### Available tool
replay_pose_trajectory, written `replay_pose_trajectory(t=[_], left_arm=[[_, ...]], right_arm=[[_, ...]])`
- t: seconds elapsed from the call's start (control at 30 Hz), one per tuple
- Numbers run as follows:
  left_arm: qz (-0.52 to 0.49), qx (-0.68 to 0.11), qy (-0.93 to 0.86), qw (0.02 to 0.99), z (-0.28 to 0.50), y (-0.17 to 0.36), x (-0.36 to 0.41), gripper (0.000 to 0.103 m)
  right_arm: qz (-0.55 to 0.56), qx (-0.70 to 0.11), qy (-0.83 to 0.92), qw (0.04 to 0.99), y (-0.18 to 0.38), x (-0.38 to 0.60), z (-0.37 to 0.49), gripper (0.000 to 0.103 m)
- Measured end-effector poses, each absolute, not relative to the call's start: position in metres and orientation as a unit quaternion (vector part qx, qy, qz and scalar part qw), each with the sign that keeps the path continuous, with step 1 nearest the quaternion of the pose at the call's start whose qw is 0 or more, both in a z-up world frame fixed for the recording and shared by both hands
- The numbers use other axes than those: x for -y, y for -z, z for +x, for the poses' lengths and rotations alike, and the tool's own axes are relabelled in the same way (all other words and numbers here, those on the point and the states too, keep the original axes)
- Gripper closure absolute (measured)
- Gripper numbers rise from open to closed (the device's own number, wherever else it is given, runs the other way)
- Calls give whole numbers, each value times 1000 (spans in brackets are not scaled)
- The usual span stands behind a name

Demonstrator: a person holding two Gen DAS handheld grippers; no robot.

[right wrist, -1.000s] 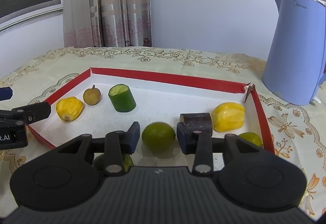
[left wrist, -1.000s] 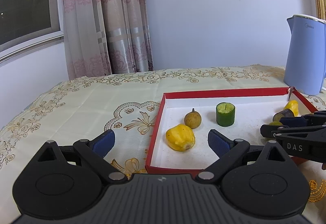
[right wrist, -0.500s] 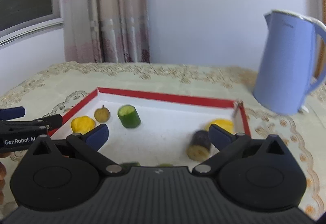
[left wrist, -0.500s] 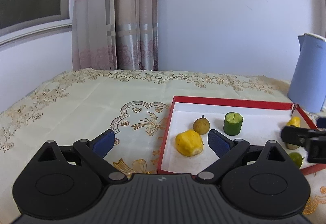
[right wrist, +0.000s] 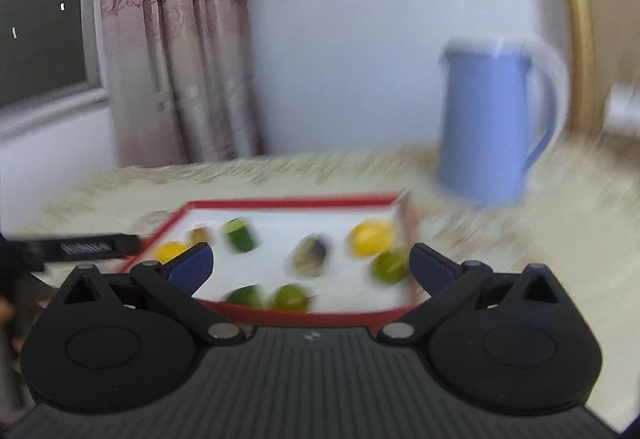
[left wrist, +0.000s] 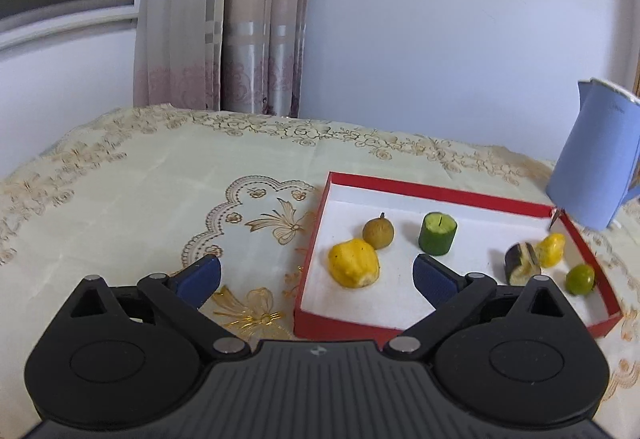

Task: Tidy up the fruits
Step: 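Grasp the dark cut eggplant piece on the table with the right gripper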

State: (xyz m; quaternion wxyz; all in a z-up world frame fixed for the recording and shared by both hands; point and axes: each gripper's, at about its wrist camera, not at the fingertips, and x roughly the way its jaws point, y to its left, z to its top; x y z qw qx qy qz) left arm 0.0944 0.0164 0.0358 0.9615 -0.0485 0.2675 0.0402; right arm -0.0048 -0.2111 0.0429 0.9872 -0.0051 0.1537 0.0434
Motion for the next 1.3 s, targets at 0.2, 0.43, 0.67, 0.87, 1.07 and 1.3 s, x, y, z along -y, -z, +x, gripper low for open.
replay_pose_trajectory(t=[0.2, 0.43, 0.67, 0.87, 1.07, 1.3], left_arm=[[-21, -260, -48, 964, 78, -33, -10, 0], [-28, -248, -79, 965, 82, -20, -15, 0], [-76, -221, -112, 966, 81, -17, -33, 0], [-105, -218, -104, 965, 78, -20, -43, 0], [-123, -230, -76, 963, 79, -18, -49, 0], [-56, -233, -64, 969, 79, -18, -31, 0]], right_arm=[[8, -195, -106, 975, -26, 196, -10, 0], [-55, -186, -78, 978, -12, 170, -27, 0], [-28, -207, -112, 971, -5, 166, -16, 0], [-89, -233, -135, 959, 7, 145, -10, 21], [-89, -259, -145, 951, 17, 143, -1, 41], [-80, -272, -160, 945, 20, 143, 4, 66]])
